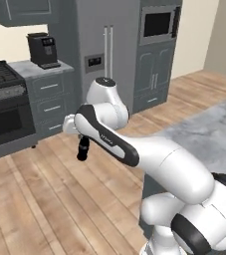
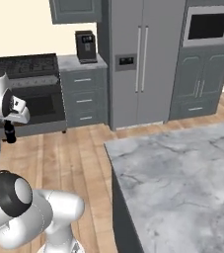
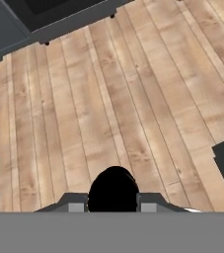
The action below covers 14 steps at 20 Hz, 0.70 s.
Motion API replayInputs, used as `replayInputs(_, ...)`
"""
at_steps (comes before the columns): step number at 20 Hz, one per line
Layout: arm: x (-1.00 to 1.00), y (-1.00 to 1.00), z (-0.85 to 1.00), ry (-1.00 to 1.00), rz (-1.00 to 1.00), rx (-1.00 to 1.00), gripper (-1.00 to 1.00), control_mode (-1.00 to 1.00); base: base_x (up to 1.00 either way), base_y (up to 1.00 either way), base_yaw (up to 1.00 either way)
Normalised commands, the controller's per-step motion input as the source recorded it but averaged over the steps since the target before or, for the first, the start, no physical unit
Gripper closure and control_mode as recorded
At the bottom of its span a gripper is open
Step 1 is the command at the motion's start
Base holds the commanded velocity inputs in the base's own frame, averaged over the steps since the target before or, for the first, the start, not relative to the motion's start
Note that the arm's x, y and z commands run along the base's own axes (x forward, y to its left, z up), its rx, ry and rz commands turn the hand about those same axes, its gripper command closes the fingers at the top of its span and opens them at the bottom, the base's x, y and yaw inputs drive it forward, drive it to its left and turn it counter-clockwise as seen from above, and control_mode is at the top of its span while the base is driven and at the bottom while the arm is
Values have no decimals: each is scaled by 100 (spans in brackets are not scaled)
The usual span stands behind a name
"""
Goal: Place the large bottle from the dining counter next to the other large bottle outside the sink, and place the small bottle from the dining counter next to the other small bottle inside the sink.
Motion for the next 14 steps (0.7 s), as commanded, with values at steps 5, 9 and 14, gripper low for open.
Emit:
replayInputs(5, 0, 0, 0, 0, 0, 0, 100, 100, 43, 51, 18)
replayInputs(9, 0, 0, 0, 0, 0, 0, 100, 100, 49, 63, 14)
replayInputs(14, 0, 0, 0, 0, 0, 0, 100, 100, 58, 53, 20)
